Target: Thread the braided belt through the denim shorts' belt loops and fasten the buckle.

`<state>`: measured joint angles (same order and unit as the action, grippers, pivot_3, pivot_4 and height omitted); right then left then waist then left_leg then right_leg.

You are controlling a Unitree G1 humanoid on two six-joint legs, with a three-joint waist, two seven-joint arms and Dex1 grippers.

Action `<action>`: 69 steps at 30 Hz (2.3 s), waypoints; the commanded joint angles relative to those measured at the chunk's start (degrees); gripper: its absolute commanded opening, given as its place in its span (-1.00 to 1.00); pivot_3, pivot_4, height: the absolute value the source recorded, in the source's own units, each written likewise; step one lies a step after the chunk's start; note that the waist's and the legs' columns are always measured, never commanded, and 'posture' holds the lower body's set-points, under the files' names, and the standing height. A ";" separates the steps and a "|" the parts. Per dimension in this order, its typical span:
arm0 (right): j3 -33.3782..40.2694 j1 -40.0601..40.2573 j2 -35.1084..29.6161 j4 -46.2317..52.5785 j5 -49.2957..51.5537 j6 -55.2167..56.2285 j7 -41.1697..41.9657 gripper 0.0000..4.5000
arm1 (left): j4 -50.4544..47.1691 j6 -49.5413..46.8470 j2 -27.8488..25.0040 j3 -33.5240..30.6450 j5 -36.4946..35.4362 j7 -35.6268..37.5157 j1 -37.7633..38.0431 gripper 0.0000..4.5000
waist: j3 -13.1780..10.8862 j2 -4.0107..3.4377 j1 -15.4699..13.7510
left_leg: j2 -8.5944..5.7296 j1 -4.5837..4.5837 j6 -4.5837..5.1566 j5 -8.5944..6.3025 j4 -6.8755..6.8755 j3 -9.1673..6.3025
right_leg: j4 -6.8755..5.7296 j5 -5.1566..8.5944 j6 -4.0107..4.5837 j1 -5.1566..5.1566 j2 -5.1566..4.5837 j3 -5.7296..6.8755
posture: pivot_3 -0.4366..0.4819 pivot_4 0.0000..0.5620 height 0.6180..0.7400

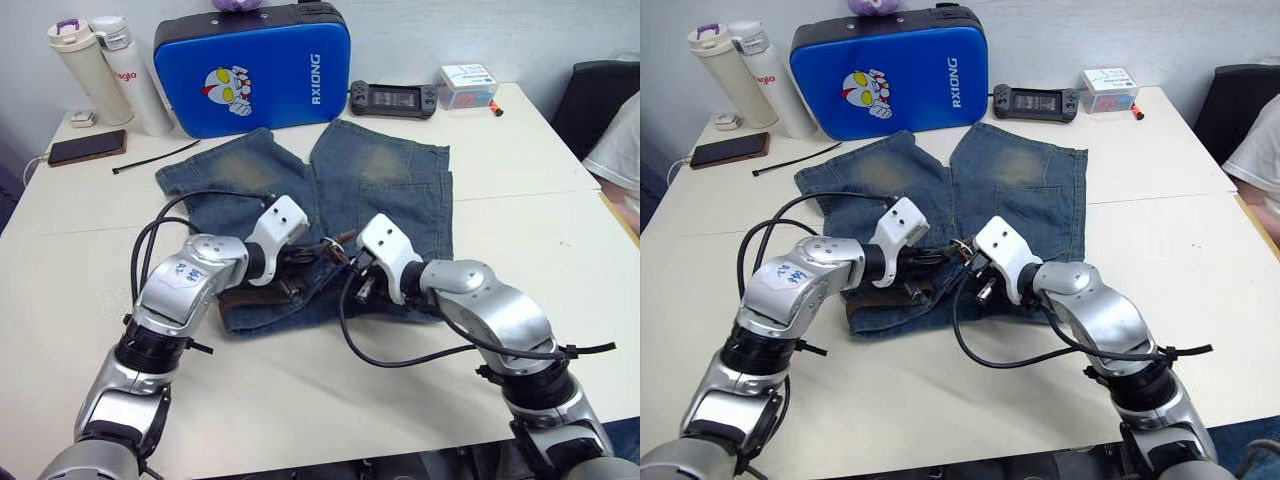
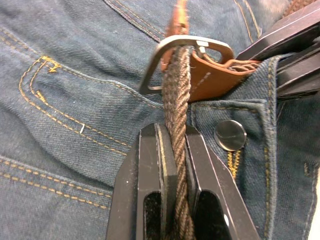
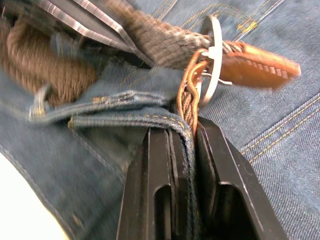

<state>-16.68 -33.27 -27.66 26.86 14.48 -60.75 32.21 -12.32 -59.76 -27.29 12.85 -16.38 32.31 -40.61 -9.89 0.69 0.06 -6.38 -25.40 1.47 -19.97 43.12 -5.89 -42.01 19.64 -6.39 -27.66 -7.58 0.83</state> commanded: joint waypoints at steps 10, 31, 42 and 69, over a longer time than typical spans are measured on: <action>-0.24 -2.23 -6.08 1.84 2.24 6.57 9.78 -0.54 | 2.93 5.84 3.56 2.87 3.52 -0.05 -3.09 -1.00 | 0.00 0.01 -0.19 | -0.01 -0.01 0.00 0.00 0.00 -0.01 | 0.05 0.00 0.00 0.01 -0.01 0.01 | -0.05 -0.47 -0.24; -3.22 -13.27 -17.51 -21.66 -13.12 44.11 24.40 0.97 | -1.33 10.32 -0.34 4.69 4.70 4.55 -1.14 -1.00 | -0.01 0.01 -0.22 | 0.05 -0.01 0.00 0.00 -0.01 0.05 | 0.17 0.00 -0.01 0.04 -0.02 0.04 | -0.05 -0.47 -0.24; -3.50 -14.53 -12.32 -27.51 -16.61 50.54 26.86 -0.53 | -2.11 10.11 0.38 3.24 4.07 4.29 -1.14 -1.00 | -0.01 0.01 -0.14 | 0.04 -0.04 0.00 0.00 0.03 0.03 | 0.14 0.00 -0.01 0.01 0.00 0.07 | -0.05 -0.47 -0.24; 5.85 -15.88 -24.71 -36.81 -22.83 74.15 26.53 -1.00 | -4.08 1.96 -7.74 -7.16 -6.01 10.26 -1.46 0.98 | -0.02 0.00 -0.14 | 0.06 -0.07 0.00 0.00 0.04 0.04 | 0.14 0.00 -0.01 0.00 0.00 0.07 | -0.05 -0.47 -0.24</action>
<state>-14.04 -47.12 -51.03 -9.88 -8.54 12.75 58.92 -16.55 -58.68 -35.70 7.32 -22.03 43.54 -40.17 -9.90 0.70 -0.08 -6.32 -25.47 1.48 -19.97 43.16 -5.85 -41.87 19.63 -6.39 -27.66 -7.57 0.89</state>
